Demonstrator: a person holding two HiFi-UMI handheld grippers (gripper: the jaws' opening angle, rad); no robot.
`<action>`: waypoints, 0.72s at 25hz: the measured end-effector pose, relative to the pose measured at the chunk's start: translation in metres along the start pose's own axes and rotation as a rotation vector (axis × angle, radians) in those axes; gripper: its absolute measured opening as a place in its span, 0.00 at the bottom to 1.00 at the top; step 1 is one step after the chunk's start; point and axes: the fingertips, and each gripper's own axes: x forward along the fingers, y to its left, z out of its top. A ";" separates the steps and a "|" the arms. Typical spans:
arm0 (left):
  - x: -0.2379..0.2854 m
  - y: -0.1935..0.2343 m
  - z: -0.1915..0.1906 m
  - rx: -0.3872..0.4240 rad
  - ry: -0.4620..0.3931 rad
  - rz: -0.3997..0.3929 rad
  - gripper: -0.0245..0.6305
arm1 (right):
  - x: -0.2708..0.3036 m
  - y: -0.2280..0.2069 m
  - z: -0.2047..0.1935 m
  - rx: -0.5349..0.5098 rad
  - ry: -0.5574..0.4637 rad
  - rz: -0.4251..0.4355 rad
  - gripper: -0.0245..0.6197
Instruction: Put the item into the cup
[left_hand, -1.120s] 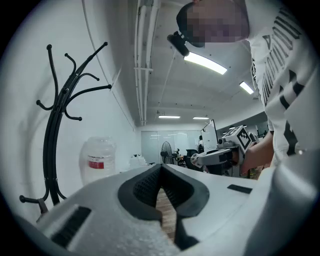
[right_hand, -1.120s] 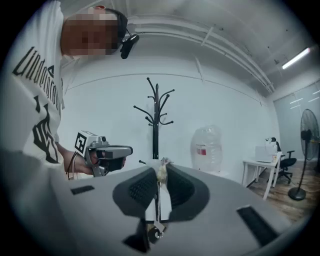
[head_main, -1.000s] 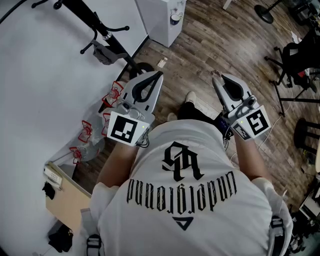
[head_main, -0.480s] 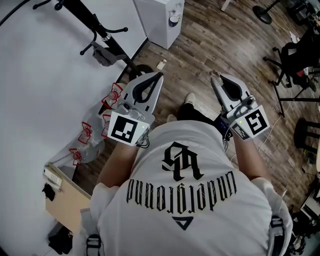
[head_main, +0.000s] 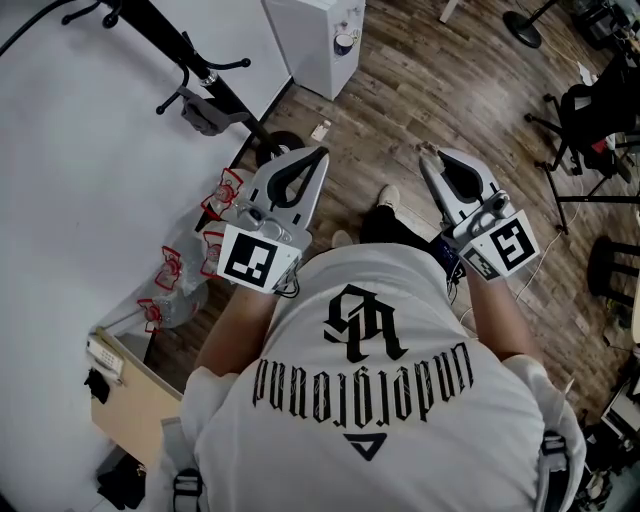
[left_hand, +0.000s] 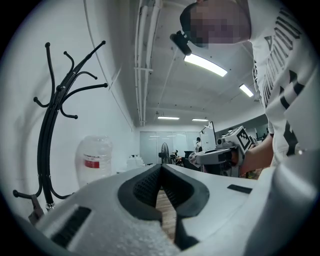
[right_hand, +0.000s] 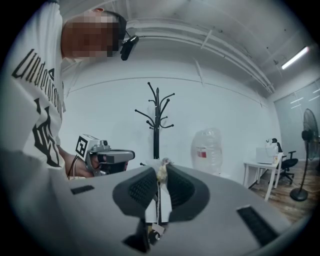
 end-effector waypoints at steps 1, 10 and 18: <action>0.002 0.000 -0.001 -0.002 0.002 0.000 0.05 | 0.000 -0.003 0.000 0.000 0.001 -0.001 0.10; 0.057 0.012 -0.012 0.000 0.009 0.009 0.05 | 0.001 -0.061 -0.010 -0.008 0.008 -0.016 0.10; 0.172 0.016 -0.025 -0.002 0.017 0.000 0.05 | 0.007 -0.161 -0.014 0.037 0.004 0.032 0.10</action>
